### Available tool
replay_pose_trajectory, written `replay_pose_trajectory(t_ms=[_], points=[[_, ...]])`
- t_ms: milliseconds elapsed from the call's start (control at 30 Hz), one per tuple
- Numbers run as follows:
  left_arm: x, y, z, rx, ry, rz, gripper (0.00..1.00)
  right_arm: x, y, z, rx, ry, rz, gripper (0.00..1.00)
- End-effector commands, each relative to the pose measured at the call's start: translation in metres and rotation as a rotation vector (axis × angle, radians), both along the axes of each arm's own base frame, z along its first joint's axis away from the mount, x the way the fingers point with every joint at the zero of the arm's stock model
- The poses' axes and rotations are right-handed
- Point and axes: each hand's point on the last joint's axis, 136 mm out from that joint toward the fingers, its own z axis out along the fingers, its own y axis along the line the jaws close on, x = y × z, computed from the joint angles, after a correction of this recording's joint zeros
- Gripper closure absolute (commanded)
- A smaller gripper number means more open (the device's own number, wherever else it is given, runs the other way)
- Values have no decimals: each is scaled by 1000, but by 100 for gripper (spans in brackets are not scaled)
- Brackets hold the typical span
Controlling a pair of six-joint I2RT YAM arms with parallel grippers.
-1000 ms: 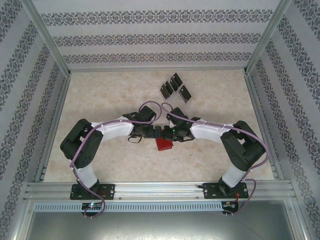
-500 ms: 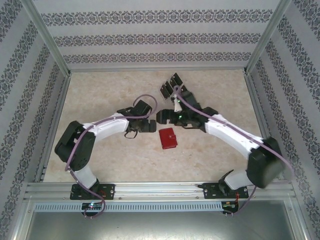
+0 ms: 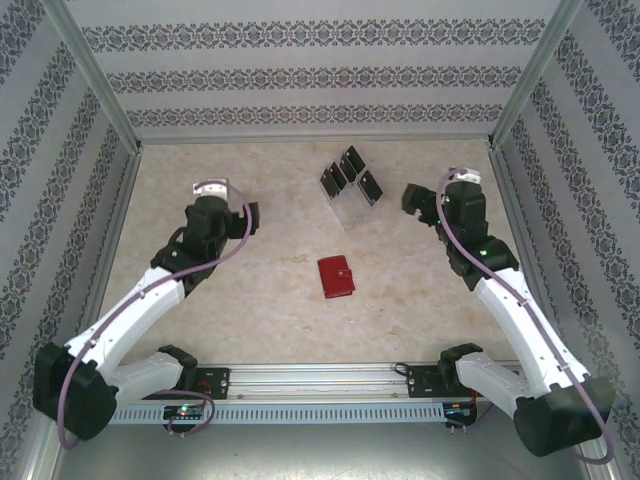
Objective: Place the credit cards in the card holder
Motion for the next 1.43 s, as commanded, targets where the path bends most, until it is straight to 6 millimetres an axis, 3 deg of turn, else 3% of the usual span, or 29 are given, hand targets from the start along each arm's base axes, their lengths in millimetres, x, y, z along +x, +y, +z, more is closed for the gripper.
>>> replay_pose_trajectory(t_ms=[0, 100, 200, 300, 400, 467, 567, 600, 633, 667, 733, 833, 1400], points=[[-1, 52, 7, 107, -139, 137, 0, 10, -50, -25, -162, 10, -146, 2], [-9, 83, -29, 119, -88, 206, 0, 15, -68, -72, -232, 106, -184, 2], [-9, 87, -53, 139, -80, 195, 0, 21, -69, -111, -257, 123, -178, 2], [-3, 88, -73, 159, -89, 183, 0, 27, -59, -134, -237, 94, -125, 2], [13, 83, -91, 151, -87, 144, 0, 36, -48, -124, -249, 2, -62, 2], [26, 83, -93, 143, -100, 147, 0, 40, -45, -120, -277, -35, -27, 2], [43, 76, -109, 123, -74, 92, 0, 45, -41, -123, -267, -160, 2, 2], [47, 76, -113, 121, -85, 92, 0, 46, -30, -130, -266, -119, 73, 2], [47, 78, -121, 102, -66, 90, 0, 47, -22, -140, -270, -91, 117, 2], [47, 79, -124, 100, -70, 95, 0, 51, -20, -137, -279, -158, 119, 2], [49, 80, -126, 91, -58, 91, 0, 50, -24, -138, -256, -95, 117, 2], [52, 83, -129, 50, -51, 65, 0, 52, -24, -136, -255, -148, 113, 2], [53, 83, -129, 49, -48, 66, 0, 52, -13, -140, -249, -117, 198, 2]])
